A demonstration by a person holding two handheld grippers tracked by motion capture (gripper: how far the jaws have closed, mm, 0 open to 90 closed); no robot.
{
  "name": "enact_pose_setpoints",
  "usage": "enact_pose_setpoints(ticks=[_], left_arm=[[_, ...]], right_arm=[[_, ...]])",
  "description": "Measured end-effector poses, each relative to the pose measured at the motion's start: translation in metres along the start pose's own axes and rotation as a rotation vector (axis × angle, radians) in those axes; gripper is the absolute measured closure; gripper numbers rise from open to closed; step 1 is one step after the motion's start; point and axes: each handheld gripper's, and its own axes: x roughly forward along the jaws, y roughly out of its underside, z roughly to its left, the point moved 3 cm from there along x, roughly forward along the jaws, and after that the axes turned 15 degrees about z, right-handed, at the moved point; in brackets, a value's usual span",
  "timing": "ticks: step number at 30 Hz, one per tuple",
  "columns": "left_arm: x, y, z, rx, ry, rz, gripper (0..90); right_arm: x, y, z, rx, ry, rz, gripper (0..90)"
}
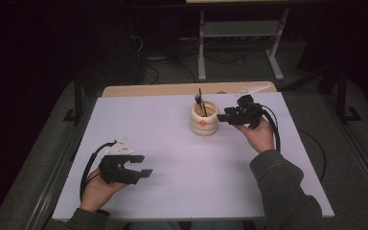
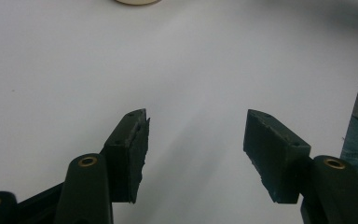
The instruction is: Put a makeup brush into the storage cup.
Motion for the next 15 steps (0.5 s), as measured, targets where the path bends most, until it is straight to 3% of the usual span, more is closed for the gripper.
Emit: enact_pose_setpoints(ticks=[10, 15], left_arm=[[0.001, 0.002, 0.004, -0.021, -0.021, -0.009, 36.4], [0.003, 0.003, 0.005, -0.027, -0.026, -0.014, 34.7]], right_arm=[[-0.007, 0.018, 0.005, 0.018, 0.003, 0.005, 42.9], [-0.009, 0.026, 0.006, 0.003, 0.015, 0.001, 40.6]])
